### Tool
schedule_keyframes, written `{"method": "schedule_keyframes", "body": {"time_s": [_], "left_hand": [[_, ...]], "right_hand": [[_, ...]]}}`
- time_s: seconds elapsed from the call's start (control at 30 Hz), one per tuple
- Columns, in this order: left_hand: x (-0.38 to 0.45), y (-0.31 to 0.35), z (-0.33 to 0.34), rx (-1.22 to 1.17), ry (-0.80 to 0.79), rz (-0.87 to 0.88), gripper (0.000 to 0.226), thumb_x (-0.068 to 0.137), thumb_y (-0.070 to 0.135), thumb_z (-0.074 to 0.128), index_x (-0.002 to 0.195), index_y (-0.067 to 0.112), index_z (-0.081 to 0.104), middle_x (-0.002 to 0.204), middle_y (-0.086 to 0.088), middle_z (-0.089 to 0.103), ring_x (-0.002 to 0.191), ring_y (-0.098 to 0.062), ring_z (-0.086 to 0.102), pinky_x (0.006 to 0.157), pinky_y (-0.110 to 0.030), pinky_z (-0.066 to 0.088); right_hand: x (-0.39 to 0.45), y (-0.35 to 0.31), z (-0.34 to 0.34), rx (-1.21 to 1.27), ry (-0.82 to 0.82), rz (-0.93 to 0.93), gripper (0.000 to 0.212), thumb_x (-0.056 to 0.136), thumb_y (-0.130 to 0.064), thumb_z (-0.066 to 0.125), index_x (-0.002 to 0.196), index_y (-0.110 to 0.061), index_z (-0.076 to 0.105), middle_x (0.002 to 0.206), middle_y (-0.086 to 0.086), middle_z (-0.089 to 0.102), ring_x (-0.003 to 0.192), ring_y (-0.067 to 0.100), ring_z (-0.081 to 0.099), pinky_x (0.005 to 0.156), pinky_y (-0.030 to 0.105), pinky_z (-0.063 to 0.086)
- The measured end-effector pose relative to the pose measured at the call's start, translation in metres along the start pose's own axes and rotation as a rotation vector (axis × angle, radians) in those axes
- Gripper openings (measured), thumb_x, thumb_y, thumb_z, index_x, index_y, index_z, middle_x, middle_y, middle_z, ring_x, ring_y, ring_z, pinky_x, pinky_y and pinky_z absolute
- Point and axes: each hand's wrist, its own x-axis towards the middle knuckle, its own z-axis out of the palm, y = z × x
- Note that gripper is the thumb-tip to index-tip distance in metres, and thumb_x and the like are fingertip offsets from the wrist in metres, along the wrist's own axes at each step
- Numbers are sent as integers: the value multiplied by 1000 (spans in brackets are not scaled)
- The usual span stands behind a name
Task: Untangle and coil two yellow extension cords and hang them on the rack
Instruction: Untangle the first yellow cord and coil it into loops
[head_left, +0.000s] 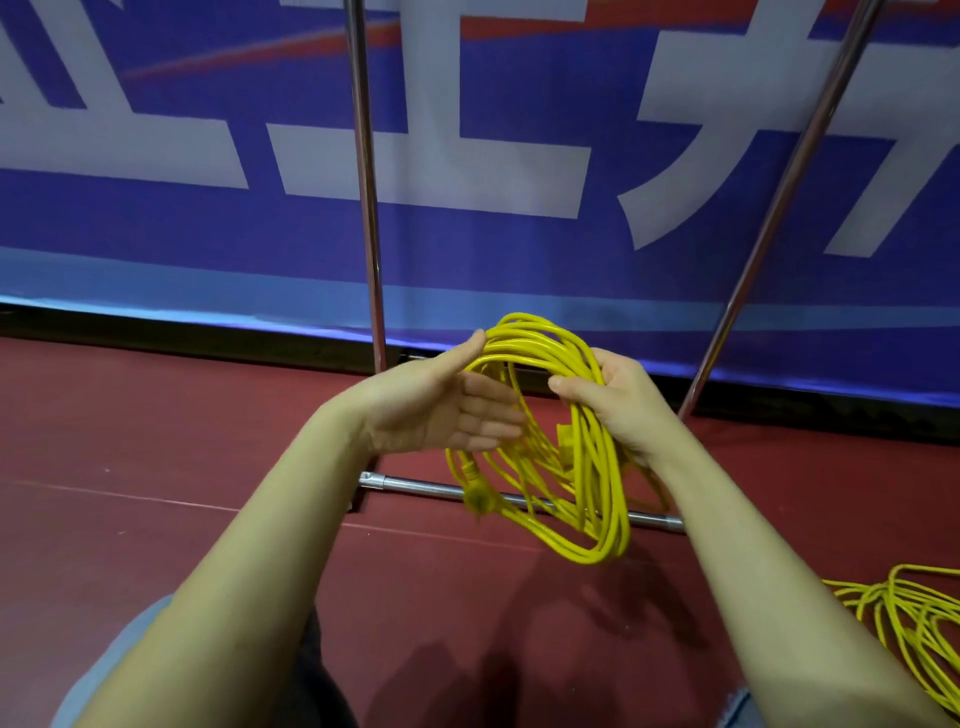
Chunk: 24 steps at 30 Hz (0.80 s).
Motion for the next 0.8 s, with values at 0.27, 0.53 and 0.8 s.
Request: {"method": "schedule_keyframes", "body": {"time_s": [0.27,0.53,0.8], "left_hand": [[19,-8,-9,498,344,471,92,67,22,82,144,26,30,143,13,37,127,1,39,95,-14,39],[21,-10,-26,690,195,299,76,48,36,81,116,10,56,92,3,66,82,-9,62,80,-30,50],[24,-19,-19,370,294,303,6,67,9,70,68,7,64,54,-12,59,52,-20,56,63,-35,49]], "right_hand": [[-12,-6,-2,73,-165,23,31,68,-12,71,96,-1,64,74,4,61,62,12,54,56,21,44],[-8,-4,-9,264,-173,10,34,56,-26,72,72,-5,52,55,5,46,45,13,37,41,19,32],[-6,3,-6,248,-83,-4,26,56,-16,73,76,-10,58,62,7,49,48,10,43,45,20,35]]}}
